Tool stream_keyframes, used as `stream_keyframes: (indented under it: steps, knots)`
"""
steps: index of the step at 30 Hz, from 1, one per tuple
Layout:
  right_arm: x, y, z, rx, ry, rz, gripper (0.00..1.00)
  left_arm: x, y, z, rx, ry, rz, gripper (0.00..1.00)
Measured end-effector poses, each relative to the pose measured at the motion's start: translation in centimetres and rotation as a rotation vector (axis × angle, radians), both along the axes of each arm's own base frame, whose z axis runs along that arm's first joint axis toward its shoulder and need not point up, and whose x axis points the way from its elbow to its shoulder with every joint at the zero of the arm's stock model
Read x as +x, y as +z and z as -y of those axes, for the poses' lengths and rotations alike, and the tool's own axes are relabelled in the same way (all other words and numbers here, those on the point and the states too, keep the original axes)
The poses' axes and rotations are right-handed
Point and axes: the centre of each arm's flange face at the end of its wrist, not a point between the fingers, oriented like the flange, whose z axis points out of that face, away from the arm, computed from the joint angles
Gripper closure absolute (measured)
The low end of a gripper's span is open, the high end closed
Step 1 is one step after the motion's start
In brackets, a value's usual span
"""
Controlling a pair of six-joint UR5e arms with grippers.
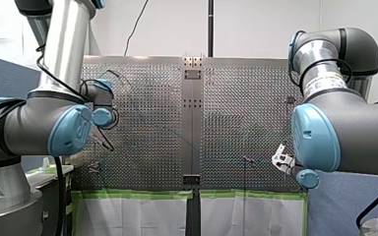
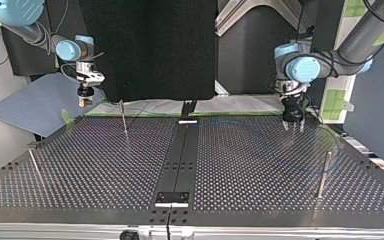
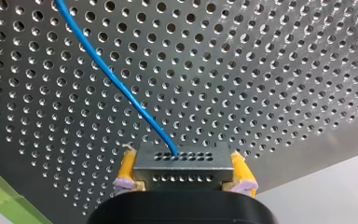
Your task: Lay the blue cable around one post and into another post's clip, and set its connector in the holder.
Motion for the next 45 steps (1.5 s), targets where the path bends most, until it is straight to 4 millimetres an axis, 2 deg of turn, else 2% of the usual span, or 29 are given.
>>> stream_keyframes:
  steps: [10, 24, 33, 37, 45]
  knots:
    - [-0.1, 0.0, 0.0, 0.005, -0.001, 0.006, 1.0, -1.5, -1.0, 3.3, 0.087, 0.003, -0.091, 0.0]
    - [0.0, 0.0, 0.0, 0.007, 0.001, 0.009, 1.0, -4.0, -2.2, 5.0, 0.219, 0.038, -0.234, 0.0]
    - [0.0, 0.0, -0.1, 0.007, 0.002, 0.009, 1.0, -7.1, -4.2, 7.5, 0.297, -0.075, -0.291, 0.0]
    - [0.0, 0.0, -0.1, 0.007, 0.002, 0.009, 1.0, -8.8, -5.0, 9.4, 0.342, -0.163, -0.306, 0.0]
    - [0.0, 0.0, 0.0, 0.004, 0.003, 0.011, 1.0, -10.4, -5.1, 12.9, 0.424, -0.289, -0.29, 0.0]
